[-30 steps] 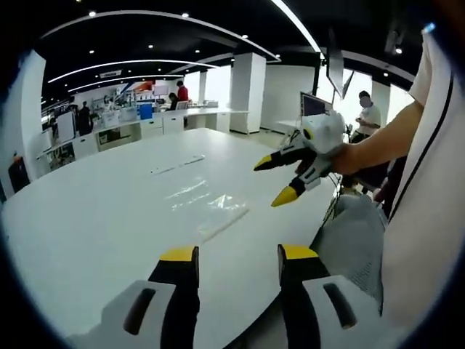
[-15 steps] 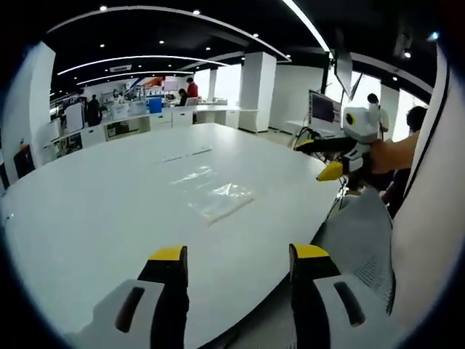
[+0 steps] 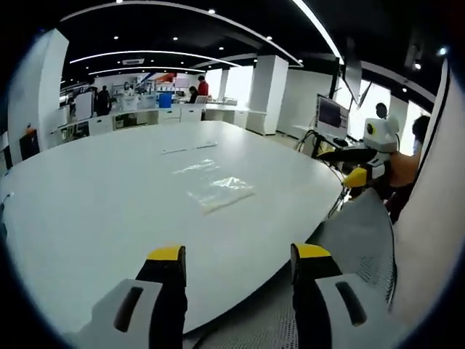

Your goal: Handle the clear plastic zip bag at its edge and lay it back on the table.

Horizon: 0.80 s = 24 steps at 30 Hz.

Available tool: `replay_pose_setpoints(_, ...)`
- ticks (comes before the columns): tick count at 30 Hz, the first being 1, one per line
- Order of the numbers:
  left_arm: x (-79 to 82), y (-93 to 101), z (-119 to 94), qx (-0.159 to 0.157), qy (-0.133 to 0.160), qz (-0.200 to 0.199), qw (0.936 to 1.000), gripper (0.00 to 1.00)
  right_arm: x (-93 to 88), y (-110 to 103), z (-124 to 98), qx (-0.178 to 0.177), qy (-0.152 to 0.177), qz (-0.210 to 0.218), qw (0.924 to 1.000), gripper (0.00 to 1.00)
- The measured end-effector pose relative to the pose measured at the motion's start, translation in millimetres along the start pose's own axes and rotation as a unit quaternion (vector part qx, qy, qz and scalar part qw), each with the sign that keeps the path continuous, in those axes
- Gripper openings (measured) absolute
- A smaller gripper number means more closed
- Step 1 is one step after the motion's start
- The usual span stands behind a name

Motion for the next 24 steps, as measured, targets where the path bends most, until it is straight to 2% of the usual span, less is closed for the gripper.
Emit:
replay_pose_setpoints(5, -11.4, -3.5, 2, 0.006, 0.002, -0.001, 1.0000, 0.58, -10.4, -1, 1, 0.001, -0.011, 0.019, 0.9998, 0.90)
replay_pose_setpoints(11, -12.3, -9.3, 3, 0.021, 0.023, -0.019, 0.9993, 0.65, -11.5, 0, 3, -0.005, -0.014, 0.022, 0.9996, 0.92)
replay_pose_setpoints(14, -11.2, -6.1, 6, 0.025, 0.021, -0.021, 0.9993, 0.67, -13.3, -2, 6, -0.005, -0.021, 0.014, 0.9997, 0.92)
replay_pose_setpoints(24, -12.0, -2.3, 10, 0.028, 0.031, -0.022, 0.9989, 0.68, -17.0, -4, 9, -0.003, -0.029, 0.015, 0.9995, 0.93)
Point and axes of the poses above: the point that each gripper's makers call its tool centre point, and the gripper's own axes: z roughly forward along the fingers, y roughly to its right, x roughly out of its top, the point moved 9 cm from there along -z, roughly backward along the fingers, and after that the axes turned 3 degrees about -x, right-handed, at the moved point
